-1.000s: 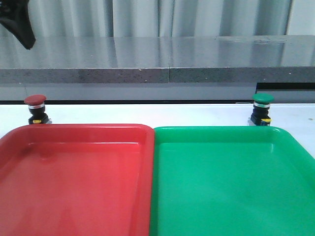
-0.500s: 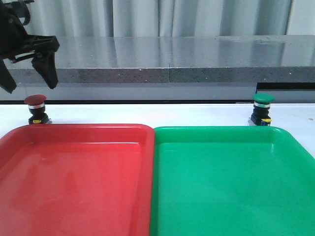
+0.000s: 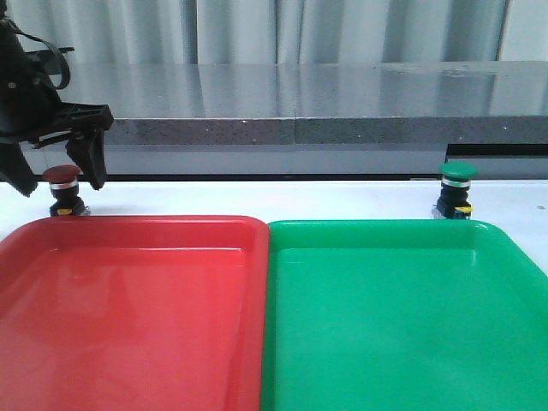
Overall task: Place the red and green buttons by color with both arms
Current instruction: 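Lower the left gripper onto the red button and close on it, then lift the red button with the left gripper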
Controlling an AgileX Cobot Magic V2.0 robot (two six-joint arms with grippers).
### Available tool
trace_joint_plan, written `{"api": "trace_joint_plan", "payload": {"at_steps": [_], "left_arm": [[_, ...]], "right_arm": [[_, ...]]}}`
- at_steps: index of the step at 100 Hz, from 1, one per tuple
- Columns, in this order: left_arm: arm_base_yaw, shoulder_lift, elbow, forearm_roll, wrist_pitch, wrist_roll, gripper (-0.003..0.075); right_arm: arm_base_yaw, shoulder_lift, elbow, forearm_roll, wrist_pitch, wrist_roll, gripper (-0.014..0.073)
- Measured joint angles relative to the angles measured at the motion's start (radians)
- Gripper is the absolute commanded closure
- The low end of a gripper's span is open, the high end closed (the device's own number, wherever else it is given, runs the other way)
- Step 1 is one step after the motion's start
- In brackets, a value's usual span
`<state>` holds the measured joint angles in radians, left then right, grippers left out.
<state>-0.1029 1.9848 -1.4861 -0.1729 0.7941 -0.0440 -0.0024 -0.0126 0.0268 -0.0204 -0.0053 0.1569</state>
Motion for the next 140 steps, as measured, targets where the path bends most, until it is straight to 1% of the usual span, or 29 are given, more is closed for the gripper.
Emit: {"api": "trace_joint_plan", "payload": {"at_steps": [16, 23, 37, 49, 78, 105, 125, 140], "left_arm": [[0.000, 0.000, 0.000, 0.000, -0.003, 0.000, 0.0368], [0.000, 0.000, 0.000, 0.000, -0.004, 0.000, 0.0427], [0.000, 0.000, 0.000, 0.000, -0.004, 0.000, 0.0511], [0.000, 0.000, 0.000, 0.000, -0.004, 0.000, 0.0554], [0.000, -0.008, -0.041, 0.000, 0.005, -0.014, 0.0557], [0.000, -0.133, -0.040, -0.006, 0.013, -0.031, 0.0557], [0.000, -0.263, 0.043, -0.014, 0.007, -0.031, 0.0557], [-0.018, -0.380, 0.163, -0.016, -0.028, -0.032, 0.0557]], "right_arm": [[0.000, 0.000, 0.000, 0.000, 0.000, 0.000, 0.0657], [0.000, 0.000, 0.000, 0.000, 0.000, 0.000, 0.0657], [0.000, 0.000, 0.000, 0.000, -0.002, 0.000, 0.0657], [0.000, 0.000, 0.000, 0.000, -0.002, 0.000, 0.0657], [0.000, 0.000, 0.000, 0.000, -0.002, 0.000, 0.0657], [0.000, 0.000, 0.000, 0.000, -0.004, 0.000, 0.0657], [0.000, 0.000, 0.000, 0.000, -0.004, 0.000, 0.0657], [0.000, 0.000, 0.000, 0.000, -0.004, 0.000, 0.0657]]}}
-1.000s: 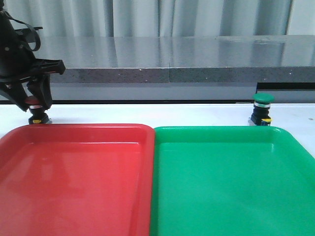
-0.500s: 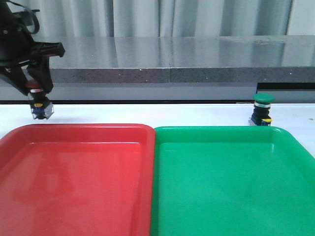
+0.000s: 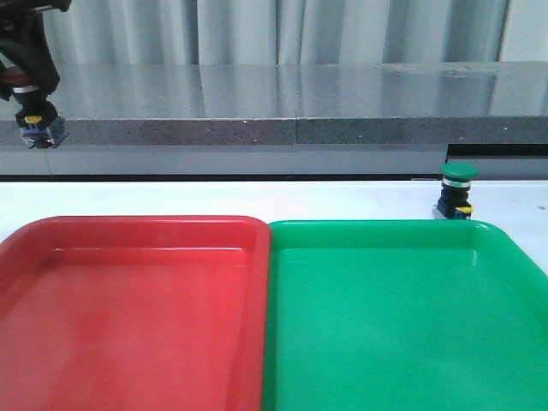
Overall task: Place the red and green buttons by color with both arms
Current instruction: 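Lift the red button with the left gripper, then carry the red button into the red tray and lower it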
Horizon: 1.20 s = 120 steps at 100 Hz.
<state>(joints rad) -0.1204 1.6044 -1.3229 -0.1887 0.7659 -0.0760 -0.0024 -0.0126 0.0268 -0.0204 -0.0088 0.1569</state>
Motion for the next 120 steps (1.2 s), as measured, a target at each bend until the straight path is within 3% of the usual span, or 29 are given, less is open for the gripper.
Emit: {"api": "trace_joint_plan", "payload": {"at_steps": [37, 82, 120], "left_arm": [[-0.103, -0.192, 0.282, -0.011, -0.139, -0.063, 0.0557], [-0.247, -0.214, 0.535, -0.014, -0.325, -0.217, 0.0557], [-0.250, -0.193, 0.558, 0.001, -0.275, -0.232, 0.0556]], "right_arm": [[0.000, 0.000, 0.000, 0.000, 0.000, 0.000, 0.0657], [0.000, 0.000, 0.000, 0.000, 0.000, 0.000, 0.0657], [0.000, 0.000, 0.000, 0.000, 0.000, 0.000, 0.0657]]}}
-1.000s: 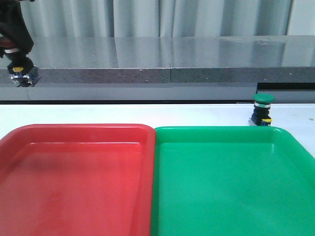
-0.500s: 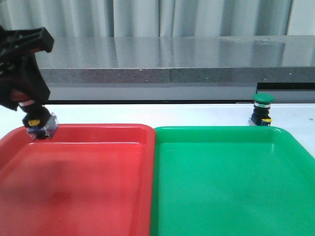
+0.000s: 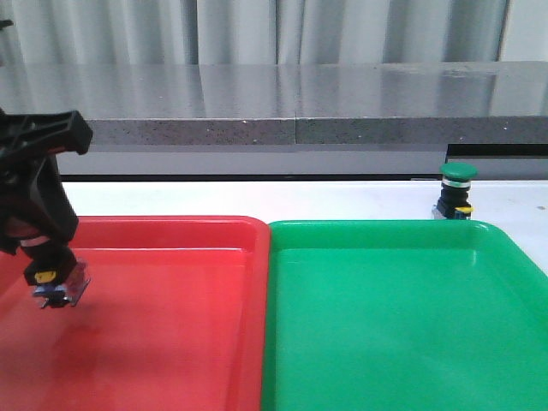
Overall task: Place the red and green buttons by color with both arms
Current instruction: 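Carry the red button into the red tray and lower it, then open the left gripper and raise it away from the button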
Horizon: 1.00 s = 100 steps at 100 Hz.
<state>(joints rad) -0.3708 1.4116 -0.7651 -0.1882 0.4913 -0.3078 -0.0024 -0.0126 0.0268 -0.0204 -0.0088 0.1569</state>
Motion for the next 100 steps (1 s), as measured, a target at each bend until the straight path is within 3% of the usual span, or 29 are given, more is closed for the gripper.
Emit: {"api": "trace_joint_plan", "payload": {"at_steps": [22, 29, 44, 51, 100], "left_arm": [[0.000, 0.044, 0.000, 0.013, 0.032, 0.000, 0.0524], [0.000, 0.051, 0.000, 0.013, 0.035, 0.000, 0.0468], [0.000, 0.050, 0.002, 0.013, 0.038, 0.000, 0.0272], [0.000, 0.050, 0.002, 0.013, 0.038, 0.000, 0.0224], [0.000, -0.026, 0.002, 0.015, 0.002, 0.000, 0.0223]], "right_arm": [[0.000, 0.000, 0.000, 0.000, 0.000, 0.000, 0.0657], [0.000, 0.000, 0.000, 0.000, 0.000, 0.000, 0.0657], [0.000, 0.000, 0.000, 0.000, 0.000, 0.000, 0.0657], [0.000, 0.000, 0.000, 0.000, 0.000, 0.000, 0.0657], [0.000, 0.000, 0.000, 0.000, 0.000, 0.000, 0.0657]]}}
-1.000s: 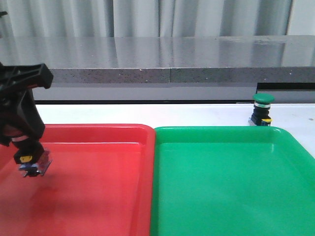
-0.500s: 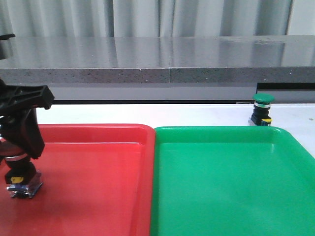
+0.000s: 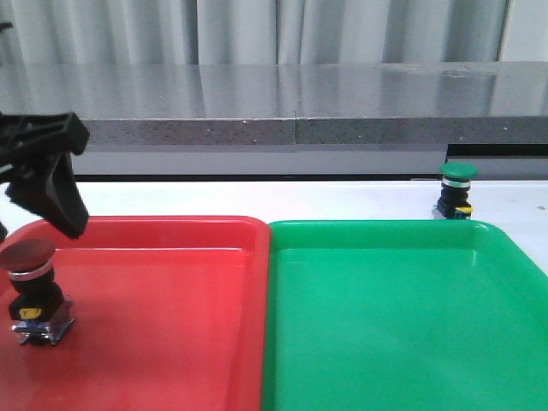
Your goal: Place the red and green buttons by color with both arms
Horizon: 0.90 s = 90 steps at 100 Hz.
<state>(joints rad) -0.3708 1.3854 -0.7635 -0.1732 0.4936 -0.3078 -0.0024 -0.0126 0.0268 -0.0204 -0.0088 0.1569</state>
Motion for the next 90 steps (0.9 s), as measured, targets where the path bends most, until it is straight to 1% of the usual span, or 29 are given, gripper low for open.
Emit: {"api": "trace_joint_plan", "payload": {"at_steps": [6, 13, 20, 25, 27, 37, 44, 59, 74, 90], "left_arm": [[0.000, -0.041, 0.000, 0.002, -0.009, 0.000, 0.0240], [0.000, -0.092, 0.000, 0.011, -0.014, 0.000, 0.0295], [0.000, -0.148, 0.000, 0.022, -0.016, 0.000, 0.0386], [0.000, -0.189, 0.000, 0.033, -0.016, 0.000, 0.0474], [0.000, -0.207, 0.000, 0.036, -0.016, 0.000, 0.0496], [0.000, -0.289, 0.000, 0.065, -0.013, 0.000, 0.0657], [0.000, -0.343, 0.000, 0.082, -0.005, 0.000, 0.0743], [0.000, -0.442, 0.016, 0.130, -0.003, 0.000, 0.0741], [0.000, -0.532, 0.074, 0.173, -0.007, 0.000, 0.0741], [0.000, -0.646, 0.165, 0.199, -0.084, 0.000, 0.0741]], "right_arm": [[0.000, 0.000, 0.000, 0.000, 0.000, 0.000, 0.0657], [0.000, 0.000, 0.000, 0.000, 0.000, 0.000, 0.0657], [0.000, 0.000, 0.000, 0.000, 0.000, 0.000, 0.0657], [0.000, 0.000, 0.000, 0.000, 0.000, 0.000, 0.0657], [0.000, 0.000, 0.000, 0.000, 0.000, 0.000, 0.0657], [0.000, 0.000, 0.000, 0.000, 0.000, 0.000, 0.0657], [0.000, 0.000, 0.000, 0.000, 0.000, 0.000, 0.0657], [0.000, 0.000, 0.000, 0.000, 0.000, 0.000, 0.0657], [0.000, 0.000, 0.000, 0.000, 0.000, 0.000, 0.0657], [0.000, 0.000, 0.000, 0.000, 0.000, 0.000, 0.0657]]}}
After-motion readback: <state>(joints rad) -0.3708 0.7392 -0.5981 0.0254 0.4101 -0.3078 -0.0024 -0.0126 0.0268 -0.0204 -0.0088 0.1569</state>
